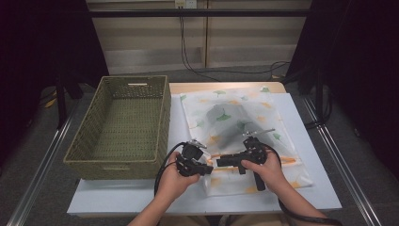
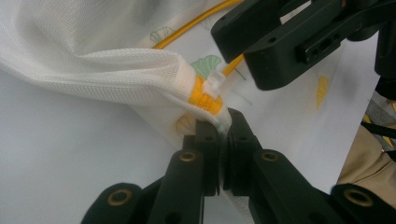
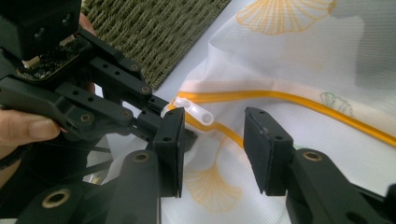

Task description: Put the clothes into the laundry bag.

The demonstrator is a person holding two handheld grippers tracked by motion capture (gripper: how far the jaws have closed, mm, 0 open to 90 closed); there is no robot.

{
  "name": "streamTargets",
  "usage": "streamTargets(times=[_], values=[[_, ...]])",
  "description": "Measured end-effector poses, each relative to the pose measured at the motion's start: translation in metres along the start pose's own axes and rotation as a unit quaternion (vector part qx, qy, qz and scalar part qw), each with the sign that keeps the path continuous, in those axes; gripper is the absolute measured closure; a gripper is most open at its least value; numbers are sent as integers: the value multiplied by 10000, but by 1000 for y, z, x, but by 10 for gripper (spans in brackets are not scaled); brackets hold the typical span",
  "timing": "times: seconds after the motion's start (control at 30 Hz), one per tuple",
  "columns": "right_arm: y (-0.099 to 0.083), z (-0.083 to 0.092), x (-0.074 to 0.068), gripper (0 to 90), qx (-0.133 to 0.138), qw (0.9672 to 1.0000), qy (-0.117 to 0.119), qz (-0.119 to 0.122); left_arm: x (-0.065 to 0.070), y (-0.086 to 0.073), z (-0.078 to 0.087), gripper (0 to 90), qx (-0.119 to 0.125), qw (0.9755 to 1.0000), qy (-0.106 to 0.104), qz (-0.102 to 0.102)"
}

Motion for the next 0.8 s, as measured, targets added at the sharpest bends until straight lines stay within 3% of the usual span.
streamTargets(times=[0.17,0.43,0.6,0.8], values=[[2,-5,-1,599,18,9997,121,-189,1,1,-1,855,71,10000,23,51],[4,-13,-3,601,-15,9993,214,-315,0,1,0,853,18,10000,12,-39],[5,-12,-4,658,-6,9983,374,-446,1,1,-1,851,58,10000,24,-11],[7,-10,-6,726,-47,9987,307,-415,0,0,-2,847,31,10000,43,-16]])
Point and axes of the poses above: each handheld gripper's, and its own axes: z roughly backward along the jaws, y roughly out of its top, x roughly to its right, the point moved 2 cm from there along -z, roughly forward along the jaws, and after that the axes turned 1 degree about -z, right-handed, at the moved point
